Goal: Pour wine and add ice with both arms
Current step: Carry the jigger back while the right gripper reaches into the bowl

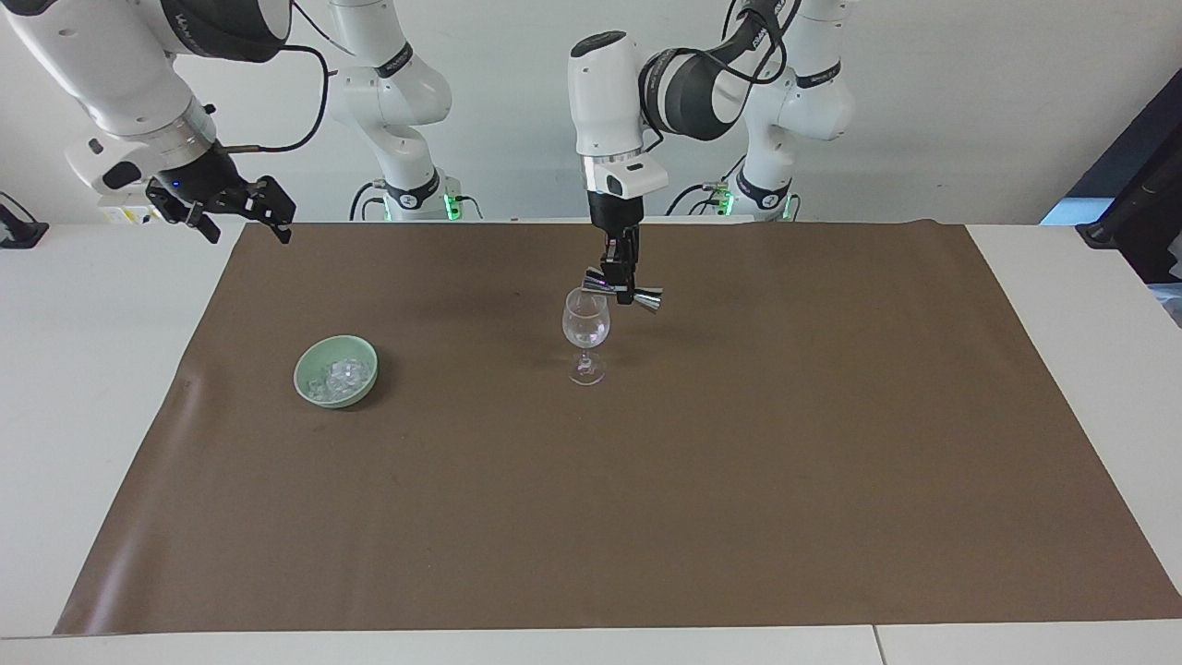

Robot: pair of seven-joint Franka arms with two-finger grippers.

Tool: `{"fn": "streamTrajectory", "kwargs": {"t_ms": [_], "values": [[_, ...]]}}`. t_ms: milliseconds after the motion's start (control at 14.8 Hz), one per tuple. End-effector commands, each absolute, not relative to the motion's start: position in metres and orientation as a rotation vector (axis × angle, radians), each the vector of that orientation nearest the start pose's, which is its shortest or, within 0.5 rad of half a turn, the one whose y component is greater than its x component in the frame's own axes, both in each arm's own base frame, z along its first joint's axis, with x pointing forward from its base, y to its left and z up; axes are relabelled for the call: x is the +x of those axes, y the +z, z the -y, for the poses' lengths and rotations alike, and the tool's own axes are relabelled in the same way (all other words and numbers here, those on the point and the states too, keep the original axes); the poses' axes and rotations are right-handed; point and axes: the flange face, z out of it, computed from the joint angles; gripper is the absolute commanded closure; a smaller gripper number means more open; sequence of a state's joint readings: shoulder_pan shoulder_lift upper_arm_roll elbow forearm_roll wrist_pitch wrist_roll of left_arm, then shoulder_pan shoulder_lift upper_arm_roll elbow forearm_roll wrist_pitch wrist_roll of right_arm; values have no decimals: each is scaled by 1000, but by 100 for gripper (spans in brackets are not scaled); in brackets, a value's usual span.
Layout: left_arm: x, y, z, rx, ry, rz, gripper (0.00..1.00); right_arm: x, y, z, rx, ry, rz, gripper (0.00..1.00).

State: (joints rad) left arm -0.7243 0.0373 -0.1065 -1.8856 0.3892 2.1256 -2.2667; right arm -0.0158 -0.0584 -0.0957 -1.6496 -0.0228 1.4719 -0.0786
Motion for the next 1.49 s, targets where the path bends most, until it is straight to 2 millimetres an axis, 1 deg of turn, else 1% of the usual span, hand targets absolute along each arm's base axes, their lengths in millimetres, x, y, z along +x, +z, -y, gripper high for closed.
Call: {"fn": "streamTrajectory", "kwargs": {"t_ms": [0,135,203,271,338,406,541,677,744,812,880,1015,1083,1150,1218,1286,1353,1421], "values": [[428,541,389,-2569,-386,2173,100,517,611,61,-3130,185,-24,0],[441,550,370,-2553,-231,2265,100,517,611,59,-3127,187,-19,0],[452,549,358,-2499,-134,2342,100,517,611,57,-3125,182,-11,0],[459,548,348,-2476,-76,2379,100,518,609,49,-3125,182,10,0],[467,543,337,-2481,-23,2395,100,517,607,49,-3125,184,13,0],[479,538,318,-2475,56,2438,100,516,604,47,-3127,158,18,0],[489,528,285,-2587,157,2358,100,514,592,44,-3108,116,19,0],[504,517,235,-2661,264,2332,100,508,577,43,-3095,78,18,0],[509,507,209,-2670,330,2350,100,506,570,41,-3094,59,19,0],[516,501,179,-2700,392,2371,100,506,560,25,-3086,33,60,0],[520,493,156,-2754,441,2352,100,507,550,16,-3083,0,86,0],[527,475,108,-2818,530,2343,100,514,533,12,-3082,-35,97,0],[532,465,82,-2810,601,2388,100,521,519,8,-3068,-19,122,0],[536,458,56,-2783,655,2451,100,529,504,11,-3055,-9,164,0],[539,447,33,-2796,664,2456,100,538,485,15,-3050,6,205,0],[543,435,6,-2844,647,2440,100,543,467,20,-3051,14,203,0],[549,418,-14,-2853,682,2492,100,542,451,22,-3053,14,198,0],[551,409,-34,-2832,692,2559,100,537,435,22,-3055,12,200,0]]}}
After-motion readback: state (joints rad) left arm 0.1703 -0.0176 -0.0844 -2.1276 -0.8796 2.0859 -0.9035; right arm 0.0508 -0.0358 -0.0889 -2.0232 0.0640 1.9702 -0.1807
